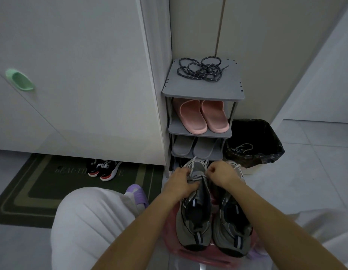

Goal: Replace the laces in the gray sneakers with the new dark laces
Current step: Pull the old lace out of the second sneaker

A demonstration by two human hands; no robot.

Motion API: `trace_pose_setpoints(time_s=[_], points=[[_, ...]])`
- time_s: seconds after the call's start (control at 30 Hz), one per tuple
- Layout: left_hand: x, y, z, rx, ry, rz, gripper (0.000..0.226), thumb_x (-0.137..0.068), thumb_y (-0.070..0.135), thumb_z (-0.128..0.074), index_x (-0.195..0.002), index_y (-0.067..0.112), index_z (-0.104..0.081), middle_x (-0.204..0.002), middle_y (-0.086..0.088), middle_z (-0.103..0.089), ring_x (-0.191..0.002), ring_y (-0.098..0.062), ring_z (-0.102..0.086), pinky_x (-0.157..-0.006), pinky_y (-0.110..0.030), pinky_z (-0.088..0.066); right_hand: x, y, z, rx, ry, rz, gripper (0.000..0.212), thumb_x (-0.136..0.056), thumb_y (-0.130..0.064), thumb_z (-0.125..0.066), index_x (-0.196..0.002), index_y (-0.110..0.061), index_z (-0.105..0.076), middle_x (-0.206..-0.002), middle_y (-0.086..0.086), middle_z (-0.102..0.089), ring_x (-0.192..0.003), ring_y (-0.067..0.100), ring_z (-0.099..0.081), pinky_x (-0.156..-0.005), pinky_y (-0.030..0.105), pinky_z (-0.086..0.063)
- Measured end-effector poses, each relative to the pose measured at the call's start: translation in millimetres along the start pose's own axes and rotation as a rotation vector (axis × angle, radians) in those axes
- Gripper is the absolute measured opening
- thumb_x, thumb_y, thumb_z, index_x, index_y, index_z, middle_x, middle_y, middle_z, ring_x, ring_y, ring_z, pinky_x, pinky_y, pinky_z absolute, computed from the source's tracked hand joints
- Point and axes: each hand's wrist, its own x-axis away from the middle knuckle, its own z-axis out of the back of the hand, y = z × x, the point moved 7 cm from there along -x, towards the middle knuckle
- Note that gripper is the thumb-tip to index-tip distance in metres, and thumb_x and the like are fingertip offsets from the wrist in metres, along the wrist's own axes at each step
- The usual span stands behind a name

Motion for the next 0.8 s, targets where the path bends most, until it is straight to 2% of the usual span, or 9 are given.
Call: trace_pose_setpoints(time_s=[0.07,0.2,0.27,0.33,0.4,0.5,0.6,0.67,0.8], points=[[0.5,-0.4,0.0,0.006,-0.002,0.005,0.043,-0.079,0.038,-0.067,-0.116,0.018,-0.056,-0.116,-0.003,-0.049,-0.105,-0.022,-0.055,-0.091,-0.039,-0.049,-0.1,-0.4,-0.4,-0.047,0.042,-0.011,0.028,-0.09,-0.022,-0.05,-0.062,-0.02,-0.048,-0.082,0.009,-0.061,-0.09,0.032,-0.062,-0.078,0.036,-0.048],[2.2,2.0,1.2,-0.01,-0.003,-0.001,0.047,-0.081,0.038,-0.066,-0.121,0.016,-0.053,-0.119,-0.005,-0.047,-0.109,-0.022,-0.053,-0.093,-0.038,-0.047,-1.9,10.0,10.0,-0.249,0.163,-0.1,0.024,-0.097,-0.016,-0.04,-0.101,0.005,-0.052,-0.104,0.026,-0.06,-0.101,0.039,-0.057,-0.074,0.034,-0.039],[2.0,1.2,0.6,-0.005,-0.009,0.001,0.047,-0.081,0.038,-0.066,-0.121,0.016,-0.053,-0.121,-0.006,-0.047,-0.109,-0.023,-0.053,-0.094,-0.039,-0.047,-2.9,8.9,7.6,-0.246,0.121,-0.081,0.026,-0.097,-0.022,-0.045,-0.093,0.0,-0.055,-0.099,0.022,-0.064,-0.097,0.036,-0.059,-0.076,0.034,-0.042],[2.0,1.1,0.4,-0.009,-0.013,0.005,0.049,-0.081,0.038,-0.066,-0.123,0.016,-0.052,-0.122,-0.007,-0.047,-0.11,-0.023,-0.052,-0.094,-0.038,-0.047,-1.2,3.7,3.3,-0.185,0.052,-0.058,0.033,-0.092,-0.031,-0.057,-0.066,-0.01,-0.052,-0.073,0.008,-0.06,-0.08,0.028,-0.058,-0.071,0.03,-0.042],[2.1,0.7,0.2,-0.014,-0.008,0.011,0.05,-0.081,0.039,-0.066,-0.124,0.017,-0.052,-0.123,-0.007,-0.047,-0.11,-0.023,-0.052,-0.094,-0.039,-0.047,-1.2,3.3,-2.2,-0.144,0.027,-0.05,0.039,-0.088,-0.029,-0.063,-0.056,-0.016,-0.045,-0.063,0.001,-0.052,-0.076,0.024,-0.056,-0.071,0.031,-0.044],[2.7,1.7,0.7,-0.006,-0.004,0.014,0.049,-0.081,0.039,-0.066,-0.123,0.017,-0.054,-0.122,-0.007,-0.048,-0.11,-0.023,-0.053,-0.095,-0.039,-0.047,-0.6,3.6,-0.9,-0.122,0.057,-0.075,0.024,-0.094,-0.024,-0.05,-0.077,-0.008,-0.054,-0.092,0.016,-0.064,-0.096,0.035,-0.059,-0.085,0.038,-0.047],[2.5,1.2,0.7,0.009,-0.008,0.023,0.049,-0.081,0.038,-0.066,-0.123,0.017,-0.054,-0.124,-0.007,-0.049,-0.11,-0.023,-0.053,-0.095,-0.04,-0.047,0.2,5.4,8.8,-0.193,0.102,-0.125,0.027,-0.098,-0.014,-0.039,-0.108,0.007,-0.053,-0.115,0.026,-0.059,-0.11,0.037,-0.055,-0.084,0.033,-0.042],[3.5,2.6,2.0,-0.004,-0.012,0.022,0.049,-0.081,0.038,-0.066,-0.124,0.017,-0.053,-0.123,-0.006,-0.048,-0.111,-0.022,-0.053,-0.095,-0.038,-0.047,-0.9,3.2,11.1,-0.17,0.089,-0.083,0.028,-0.099,-0.014,-0.037,-0.109,0.006,-0.053,-0.114,0.023,-0.059,-0.11,0.036,-0.055,-0.082,0.032,-0.041],[2.5,6.4,14.6,-0.014,0.053,-0.011,0.033,-0.089,0.037,-0.06,-0.114,0.015,-0.059,-0.113,-0.004,-0.058,-0.103,-0.021,-0.057,-0.086,-0.031,-0.047,-2.8,6.0,16.4,-0.196,0.105,-0.025,0.028,-0.097,-0.034,-0.044,-0.09,-0.009,-0.056,-0.097,0.011,-0.069,-0.099,0.031,-0.061,-0.082,0.034,-0.044]])
